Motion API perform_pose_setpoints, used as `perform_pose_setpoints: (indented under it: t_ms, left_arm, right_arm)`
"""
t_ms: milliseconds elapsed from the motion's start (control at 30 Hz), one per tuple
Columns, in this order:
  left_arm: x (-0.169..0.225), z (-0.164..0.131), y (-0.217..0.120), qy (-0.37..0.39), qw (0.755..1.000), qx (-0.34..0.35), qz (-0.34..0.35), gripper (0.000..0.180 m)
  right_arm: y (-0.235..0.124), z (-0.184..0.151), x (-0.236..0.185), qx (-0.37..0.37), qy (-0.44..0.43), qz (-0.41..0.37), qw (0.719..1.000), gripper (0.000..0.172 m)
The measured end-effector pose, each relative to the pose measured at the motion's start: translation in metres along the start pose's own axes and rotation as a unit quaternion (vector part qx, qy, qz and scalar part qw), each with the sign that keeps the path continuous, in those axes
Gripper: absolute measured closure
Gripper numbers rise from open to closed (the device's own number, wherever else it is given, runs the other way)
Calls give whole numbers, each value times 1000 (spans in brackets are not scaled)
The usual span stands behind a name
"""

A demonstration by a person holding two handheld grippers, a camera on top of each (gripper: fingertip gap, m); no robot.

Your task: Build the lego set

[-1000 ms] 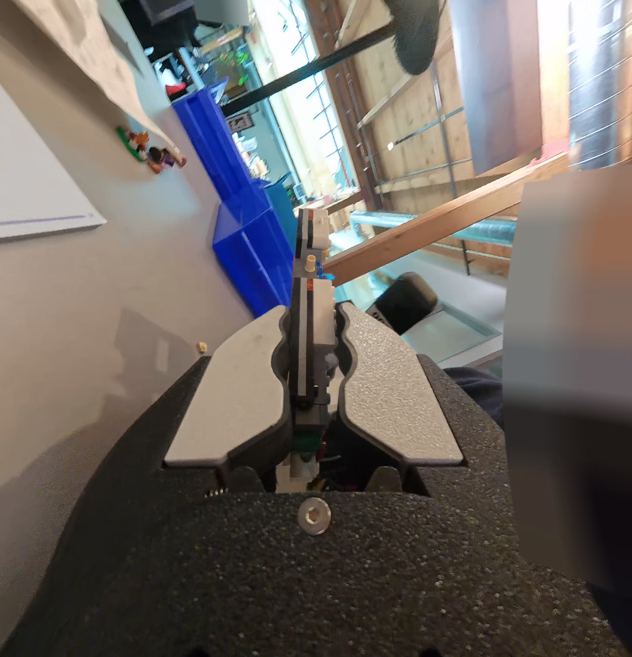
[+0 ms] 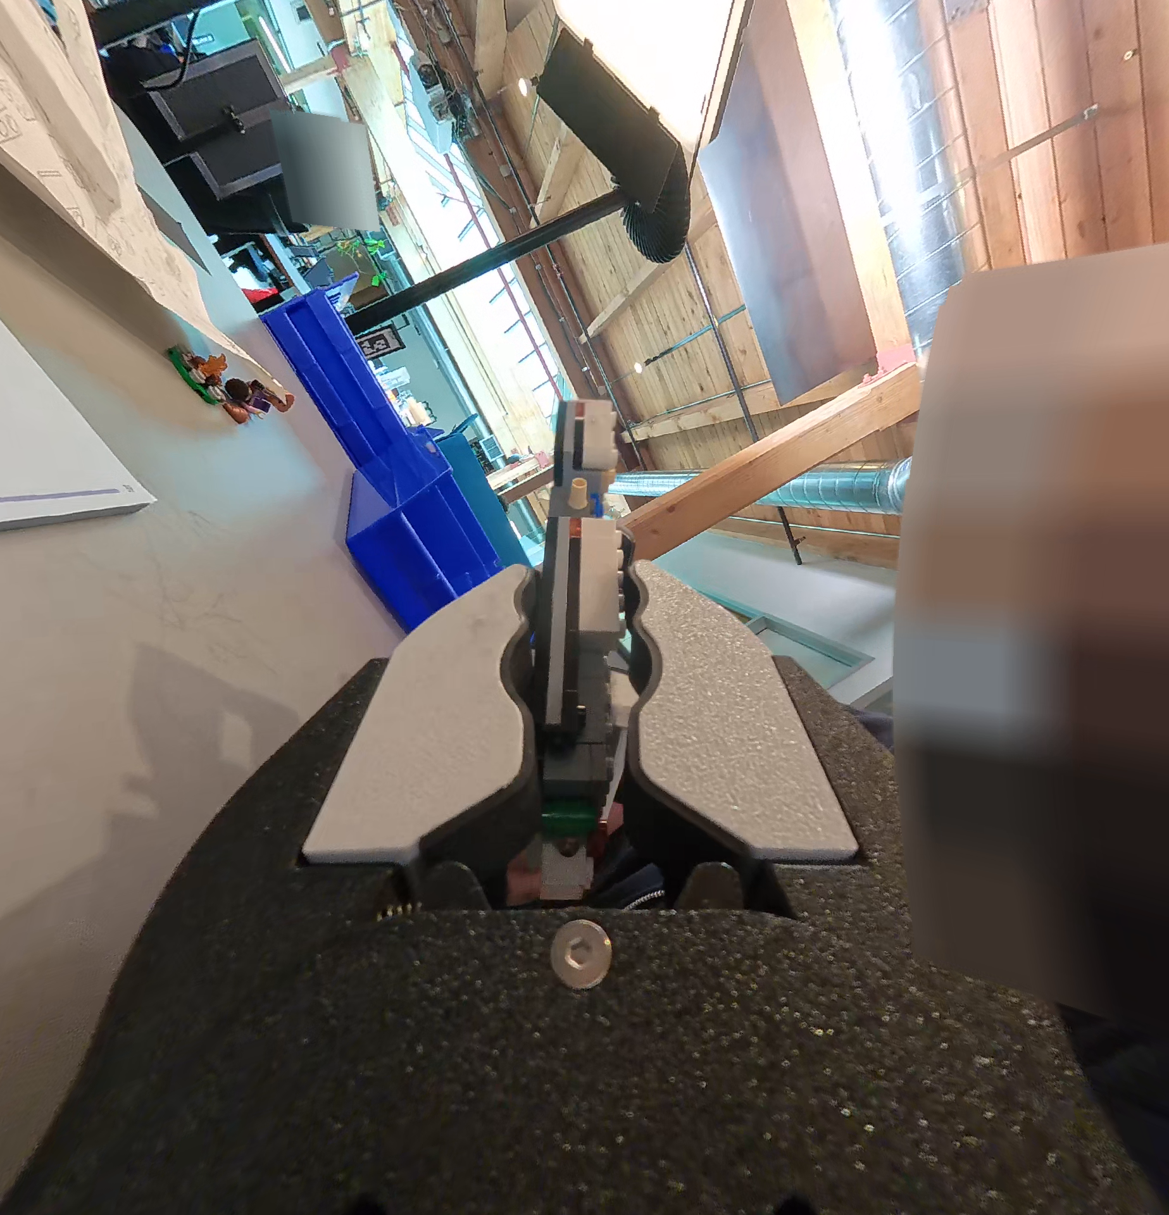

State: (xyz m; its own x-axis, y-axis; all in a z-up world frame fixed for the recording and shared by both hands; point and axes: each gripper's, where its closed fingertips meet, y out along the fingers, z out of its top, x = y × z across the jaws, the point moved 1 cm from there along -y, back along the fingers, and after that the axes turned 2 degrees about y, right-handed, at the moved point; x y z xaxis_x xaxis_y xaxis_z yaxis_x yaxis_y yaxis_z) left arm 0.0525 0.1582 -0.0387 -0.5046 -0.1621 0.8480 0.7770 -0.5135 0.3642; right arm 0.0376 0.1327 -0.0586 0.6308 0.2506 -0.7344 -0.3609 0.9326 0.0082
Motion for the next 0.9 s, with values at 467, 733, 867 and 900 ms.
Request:
perform_pose_setpoints:
  t_ms: [467, 733, 867, 900]
  left_arm:
    - [-6, -15, 10, -2, 1000, -4, 15, 143]
    - [-2, -21, 13, -21, 1000, -8, -7, 143]
    - [3, -26, 16, -41, 998, -14, -35, 143]
    - [4, -27, 17, -44, 998, -15, -40, 142]
  right_arm:
    - [-9, 15, -7, 67, -31, 21, 997, 151]
    - [-12, 19, -12, 85, -36, 49, 995, 151]
    - [-18, 26, -15, 109, -30, 75, 991, 152]
    - [-19, 28, -16, 115, -27, 82, 990, 152]
